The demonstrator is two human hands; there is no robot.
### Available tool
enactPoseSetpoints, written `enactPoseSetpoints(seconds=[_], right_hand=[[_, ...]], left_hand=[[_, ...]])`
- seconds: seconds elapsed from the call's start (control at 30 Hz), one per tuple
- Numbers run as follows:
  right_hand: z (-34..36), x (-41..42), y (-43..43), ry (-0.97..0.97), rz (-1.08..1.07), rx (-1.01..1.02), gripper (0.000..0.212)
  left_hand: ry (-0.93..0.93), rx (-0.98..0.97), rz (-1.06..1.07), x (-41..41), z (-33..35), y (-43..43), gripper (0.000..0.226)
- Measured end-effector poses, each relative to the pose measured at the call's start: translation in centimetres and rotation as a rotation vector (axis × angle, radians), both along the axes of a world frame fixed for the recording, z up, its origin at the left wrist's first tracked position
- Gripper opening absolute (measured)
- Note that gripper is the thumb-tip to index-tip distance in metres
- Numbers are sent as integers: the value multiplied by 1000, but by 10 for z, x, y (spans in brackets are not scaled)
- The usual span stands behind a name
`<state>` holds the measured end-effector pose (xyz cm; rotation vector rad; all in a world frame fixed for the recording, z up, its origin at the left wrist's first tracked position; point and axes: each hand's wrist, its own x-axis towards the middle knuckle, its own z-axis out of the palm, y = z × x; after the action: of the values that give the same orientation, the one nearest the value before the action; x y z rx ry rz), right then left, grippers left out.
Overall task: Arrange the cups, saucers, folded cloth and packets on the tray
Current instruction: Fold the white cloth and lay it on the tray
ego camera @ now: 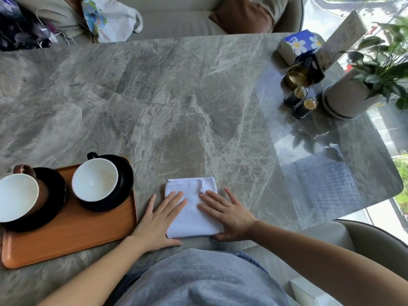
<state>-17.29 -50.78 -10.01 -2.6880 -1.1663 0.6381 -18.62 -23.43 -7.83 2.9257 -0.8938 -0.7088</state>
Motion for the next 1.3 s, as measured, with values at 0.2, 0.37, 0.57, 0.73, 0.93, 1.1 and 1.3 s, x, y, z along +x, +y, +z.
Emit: enactPoseSetpoints(seconds=[0.2,0.37,0.57,0.73,0.93,1.1,1.3], right_hand=[[4,22,-1,-69,-96,-68,108],[12,46,-4,-104,-225,-70,105],[13,44,-1,-165,-68,117,55],[13,35,1,-153,-128,184,31],[17,20,5,-105,-230,270,18],[24,18,8,-24,-425,361,30],[25,21,14,-24,-532,320,24]], left_hand=[[48,-24,10,34,-9,3,115],[12,-23,33,64,0,-6,105],[-231,-272,-67,48,9,-7,53],[-203,-265,11,27,0,-1,33],[-183,-213,123,23,8,-17,35],[-219,-240,160,21,7,-21,37],[-78,-420,422,33,10,-20,35]])
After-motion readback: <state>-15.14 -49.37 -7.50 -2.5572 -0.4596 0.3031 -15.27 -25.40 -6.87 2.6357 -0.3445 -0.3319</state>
